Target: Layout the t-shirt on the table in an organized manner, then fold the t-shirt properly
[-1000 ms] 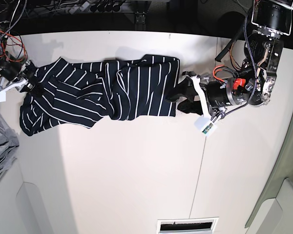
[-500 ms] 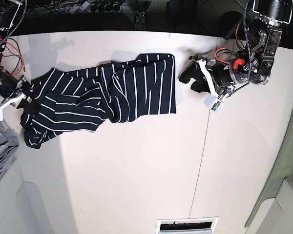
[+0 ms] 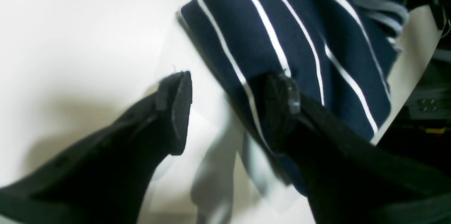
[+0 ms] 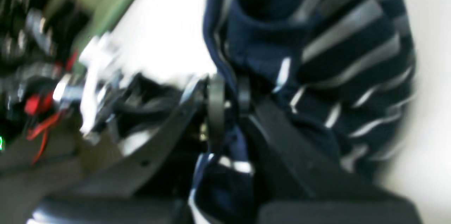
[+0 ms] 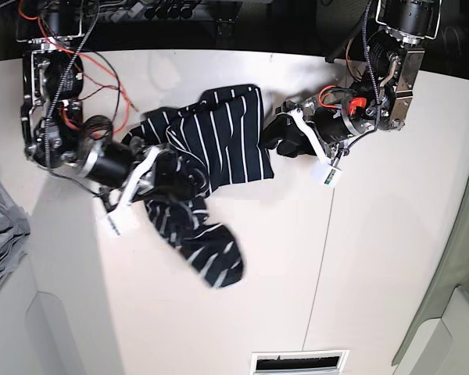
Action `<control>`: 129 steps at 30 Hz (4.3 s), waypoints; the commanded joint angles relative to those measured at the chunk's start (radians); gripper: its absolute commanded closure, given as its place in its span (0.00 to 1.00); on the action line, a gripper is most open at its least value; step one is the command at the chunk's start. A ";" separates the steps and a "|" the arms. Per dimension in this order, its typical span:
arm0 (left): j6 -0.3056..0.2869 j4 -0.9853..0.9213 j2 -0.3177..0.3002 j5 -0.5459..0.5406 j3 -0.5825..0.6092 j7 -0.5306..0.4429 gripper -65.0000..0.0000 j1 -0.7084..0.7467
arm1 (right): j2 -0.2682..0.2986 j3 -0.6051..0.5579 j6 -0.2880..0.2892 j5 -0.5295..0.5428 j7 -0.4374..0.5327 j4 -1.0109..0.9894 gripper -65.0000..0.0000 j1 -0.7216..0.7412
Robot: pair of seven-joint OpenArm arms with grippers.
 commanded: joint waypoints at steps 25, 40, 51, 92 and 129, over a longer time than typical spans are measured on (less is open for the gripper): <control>0.060 0.012 -0.073 0.000 -0.025 0.103 0.45 -0.067 | 0.064 -0.198 0.003 -0.110 0.061 0.065 0.43 -0.138; 0.015 0.066 -0.273 -0.179 -0.258 0.189 0.50 -0.060 | 0.064 -0.242 0.004 -0.023 0.023 0.186 0.43 -0.130; 0.008 0.067 -0.311 -0.224 -0.259 0.180 0.50 -0.063 | 0.061 -0.605 0.004 -0.080 0.014 0.191 0.43 -0.132; -0.065 0.480 -0.059 -0.321 0.092 0.242 0.98 0.184 | -0.146 -0.001 -0.023 -0.338 0.160 -0.245 1.00 0.178; -0.065 0.643 -0.181 -0.514 -0.256 0.309 0.98 0.249 | -0.025 0.012 -0.031 -0.416 0.233 -0.265 1.00 0.189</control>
